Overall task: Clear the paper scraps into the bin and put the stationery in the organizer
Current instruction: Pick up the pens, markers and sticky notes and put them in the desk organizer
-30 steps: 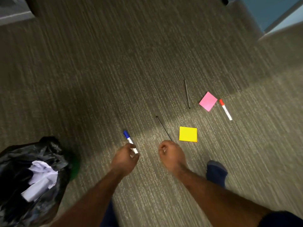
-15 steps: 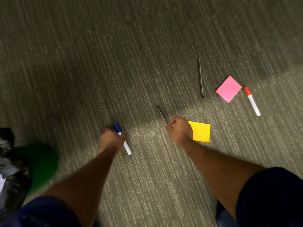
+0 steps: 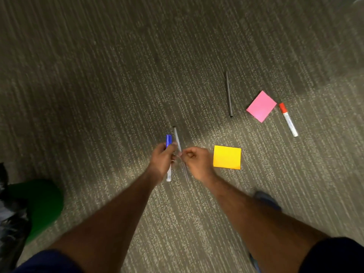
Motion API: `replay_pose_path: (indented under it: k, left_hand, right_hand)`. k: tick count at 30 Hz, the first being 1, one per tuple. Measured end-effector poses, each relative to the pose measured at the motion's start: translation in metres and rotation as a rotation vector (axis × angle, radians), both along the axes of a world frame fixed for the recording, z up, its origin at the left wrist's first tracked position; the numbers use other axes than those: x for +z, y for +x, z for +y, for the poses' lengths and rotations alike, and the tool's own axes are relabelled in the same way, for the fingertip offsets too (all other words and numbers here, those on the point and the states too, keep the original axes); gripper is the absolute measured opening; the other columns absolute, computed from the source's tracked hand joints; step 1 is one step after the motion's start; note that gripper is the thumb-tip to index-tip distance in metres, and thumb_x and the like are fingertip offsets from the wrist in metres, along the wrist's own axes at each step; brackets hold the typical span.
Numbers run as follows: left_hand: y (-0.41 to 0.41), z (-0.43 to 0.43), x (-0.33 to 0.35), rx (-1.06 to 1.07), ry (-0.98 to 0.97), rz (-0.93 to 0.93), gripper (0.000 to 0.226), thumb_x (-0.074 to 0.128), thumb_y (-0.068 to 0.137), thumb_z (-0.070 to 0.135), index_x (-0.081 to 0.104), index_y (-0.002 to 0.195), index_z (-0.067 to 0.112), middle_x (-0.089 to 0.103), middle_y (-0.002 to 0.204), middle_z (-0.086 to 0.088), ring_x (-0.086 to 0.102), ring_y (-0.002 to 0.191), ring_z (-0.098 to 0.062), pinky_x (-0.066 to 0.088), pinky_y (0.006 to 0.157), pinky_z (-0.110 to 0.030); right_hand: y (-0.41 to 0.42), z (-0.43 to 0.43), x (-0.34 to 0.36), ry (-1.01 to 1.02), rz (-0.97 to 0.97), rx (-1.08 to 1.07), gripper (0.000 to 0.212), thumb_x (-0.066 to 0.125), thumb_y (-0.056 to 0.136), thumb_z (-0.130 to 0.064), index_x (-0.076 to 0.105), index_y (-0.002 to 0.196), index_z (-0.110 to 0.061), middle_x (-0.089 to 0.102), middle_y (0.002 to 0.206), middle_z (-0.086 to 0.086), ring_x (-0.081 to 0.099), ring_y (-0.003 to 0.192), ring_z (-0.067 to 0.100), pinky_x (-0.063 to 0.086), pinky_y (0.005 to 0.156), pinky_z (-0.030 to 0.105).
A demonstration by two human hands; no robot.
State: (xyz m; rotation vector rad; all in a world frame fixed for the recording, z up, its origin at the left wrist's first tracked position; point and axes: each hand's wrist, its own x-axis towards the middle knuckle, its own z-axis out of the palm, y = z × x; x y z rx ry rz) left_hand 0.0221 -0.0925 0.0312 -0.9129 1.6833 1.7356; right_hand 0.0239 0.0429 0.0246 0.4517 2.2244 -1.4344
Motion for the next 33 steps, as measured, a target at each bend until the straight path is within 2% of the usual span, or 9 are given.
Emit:
replay_pose_path:
  k: [3, 7, 12, 14, 18, 23, 27, 29, 33]
  left_hand:
    - [-0.008, 0.022, -0.001, -0.031, -0.071, 0.043, 0.020, 0.061, 0.090, 0.037, 0.061, 0.078, 0.021, 0.066, 0.071, 0.002, 0.063, 0.070, -0.015, 0.051, 0.061, -0.028]
    - [-0.014, 0.028, -0.005, -0.017, -0.140, 0.017, 0.022, 0.055, 0.095, 0.039, 0.055, 0.079, 0.023, 0.061, 0.070, 0.001, 0.055, 0.065, -0.014, 0.046, 0.063, -0.030]
    - [-0.023, 0.029, -0.005, 0.081, -0.037, -0.015, 0.016, 0.056, 0.097, 0.024, 0.051, 0.084, 0.016, 0.054, 0.064, 0.000, 0.055, 0.056, -0.013, 0.049, 0.045, -0.018]
    - [-0.026, 0.033, -0.004, 0.083, -0.052, -0.004, 0.015, 0.053, 0.098, 0.018, 0.050, 0.084, 0.015, 0.052, 0.067, -0.003, 0.054, 0.057, -0.015, 0.050, 0.044, -0.018]
    - [-0.032, 0.046, -0.005, 0.077, 0.008, -0.012, 0.021, 0.043, 0.098, -0.002, 0.048, 0.086, 0.015, 0.048, 0.068, -0.006, 0.046, 0.057, -0.016, 0.044, 0.046, -0.021]
    - [-0.034, 0.065, -0.008, 0.023, -0.053, -0.033, 0.017, 0.045, 0.098, -0.001, 0.052, 0.094, 0.014, 0.052, 0.071, -0.004, 0.046, 0.058, -0.013, 0.044, 0.051, -0.022]
    - [-0.039, 0.081, -0.006, 0.041, -0.063, -0.056, 0.019, 0.043, 0.096, -0.006, 0.049, 0.095, 0.012, 0.051, 0.069, -0.006, 0.046, 0.056, -0.013, 0.041, 0.048, -0.021]
    - [-0.042, 0.088, -0.005, 0.035, -0.056, -0.062, 0.024, 0.044, 0.096, -0.005, 0.049, 0.085, 0.016, 0.051, 0.068, -0.006, 0.044, 0.056, -0.013, 0.038, 0.053, -0.025]
    - [-0.046, 0.102, 0.001, -0.021, -0.091, -0.019, 0.015, 0.056, 0.096, 0.015, 0.055, 0.081, 0.016, 0.055, 0.066, -0.001, 0.045, 0.054, -0.010, 0.039, 0.053, -0.023]
  right_hand:
    - [0.001, 0.002, 0.007, -0.080, 0.004, 0.027, 0.009, 0.068, 0.081, -0.006, 0.071, 0.074, -0.004, 0.062, 0.059, -0.005, 0.050, 0.051, -0.005, 0.042, 0.051, 0.013]
    - [-0.006, 0.029, 0.008, -0.021, 0.013, 0.026, 0.008, 0.076, 0.078, -0.019, 0.072, 0.081, -0.013, 0.065, 0.070, -0.009, 0.057, 0.061, -0.003, 0.048, 0.062, 0.017]
    - [-0.018, 0.099, -0.001, 0.577, 0.055, 0.464, 0.055, 0.079, 0.070, -0.030, 0.057, 0.119, -0.021, 0.054, 0.123, 0.006, 0.050, 0.113, 0.025, 0.044, 0.096, 0.036]
    - [-0.023, 0.122, -0.004, 0.689, -0.018, 0.533, 0.075, 0.082, 0.064, -0.041, 0.048, 0.128, -0.025, 0.047, 0.132, 0.005, 0.043, 0.121, 0.026, 0.037, 0.100, 0.039]
    - [-0.028, 0.151, -0.008, 0.729, -0.074, 0.623, 0.082, 0.084, 0.059, -0.044, 0.044, 0.128, -0.026, 0.046, 0.132, 0.002, 0.040, 0.123, 0.025, 0.032, 0.104, 0.043]
    - [-0.037, 0.159, -0.013, 0.772, -0.133, 0.627, 0.065, 0.086, 0.057, -0.041, 0.053, 0.109, -0.023, 0.051, 0.125, 0.006, 0.042, 0.123, 0.029, 0.036, 0.097, 0.041]
    - [-0.041, 0.173, -0.017, 0.475, -0.174, 0.447, 0.027, 0.083, 0.066, -0.019, 0.060, 0.079, -0.018, 0.064, 0.090, 0.008, 0.060, 0.089, 0.024, 0.043, 0.071, 0.032]
    - [-0.040, 0.177, -0.015, 0.247, -0.202, 0.259, 0.026, 0.081, 0.069, -0.008, 0.061, 0.084, -0.012, 0.059, 0.080, 0.009, 0.054, 0.074, 0.021, 0.038, 0.061, 0.030]
    - [-0.043, 0.171, 0.000, -0.237, -0.233, -0.170, 0.022, 0.071, 0.079, 0.005, 0.059, 0.096, -0.002, 0.062, 0.087, 0.014, 0.056, 0.069, 0.019, 0.043, 0.066, 0.029]
